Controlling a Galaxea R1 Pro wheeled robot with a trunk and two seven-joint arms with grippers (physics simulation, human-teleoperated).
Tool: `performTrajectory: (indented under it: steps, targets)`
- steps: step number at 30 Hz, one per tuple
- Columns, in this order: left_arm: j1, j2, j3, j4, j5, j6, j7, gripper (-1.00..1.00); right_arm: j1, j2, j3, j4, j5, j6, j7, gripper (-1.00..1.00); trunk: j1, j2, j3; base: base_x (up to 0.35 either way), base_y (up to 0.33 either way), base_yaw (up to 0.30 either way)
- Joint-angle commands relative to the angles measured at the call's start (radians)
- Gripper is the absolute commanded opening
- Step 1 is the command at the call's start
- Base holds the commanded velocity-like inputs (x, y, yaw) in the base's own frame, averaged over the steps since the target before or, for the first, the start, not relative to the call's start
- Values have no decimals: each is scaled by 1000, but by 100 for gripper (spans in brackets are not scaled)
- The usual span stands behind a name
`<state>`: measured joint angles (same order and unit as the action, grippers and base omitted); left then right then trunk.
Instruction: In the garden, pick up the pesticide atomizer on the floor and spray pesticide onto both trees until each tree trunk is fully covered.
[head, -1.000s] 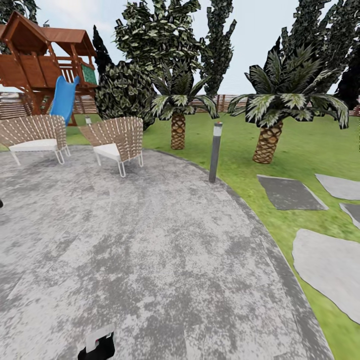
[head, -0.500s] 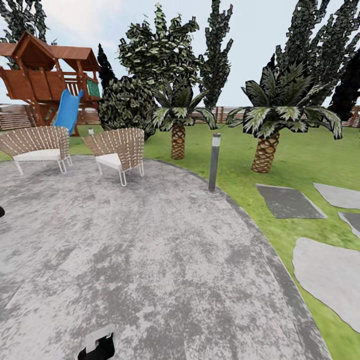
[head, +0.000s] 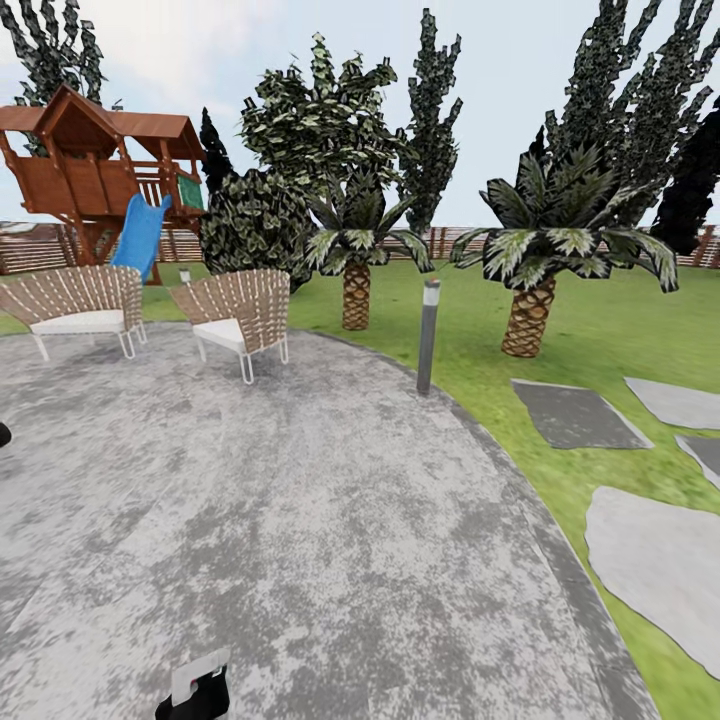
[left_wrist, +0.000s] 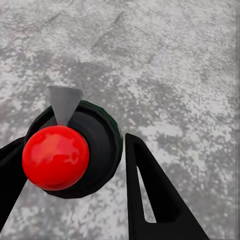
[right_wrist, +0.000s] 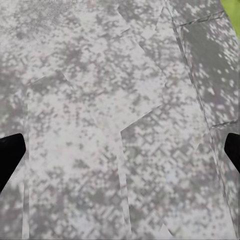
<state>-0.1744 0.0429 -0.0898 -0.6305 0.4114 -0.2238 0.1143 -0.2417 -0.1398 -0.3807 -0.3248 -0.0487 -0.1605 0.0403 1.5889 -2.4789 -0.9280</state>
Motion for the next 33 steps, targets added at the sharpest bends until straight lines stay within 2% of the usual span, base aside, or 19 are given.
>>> performTrajectory:
  steps: [1,33]
  targets:
    - [-1,2,-8,0,7,-5,8,-100,-1,0,-3,1,-5,-4,4,100,-4,7,2,0,0,0]
    - [-1,1,-8,1,6,-3,9,-100,-1,0,-1,-1,-3,-4,5,100,-127,231,103,0,0,0]
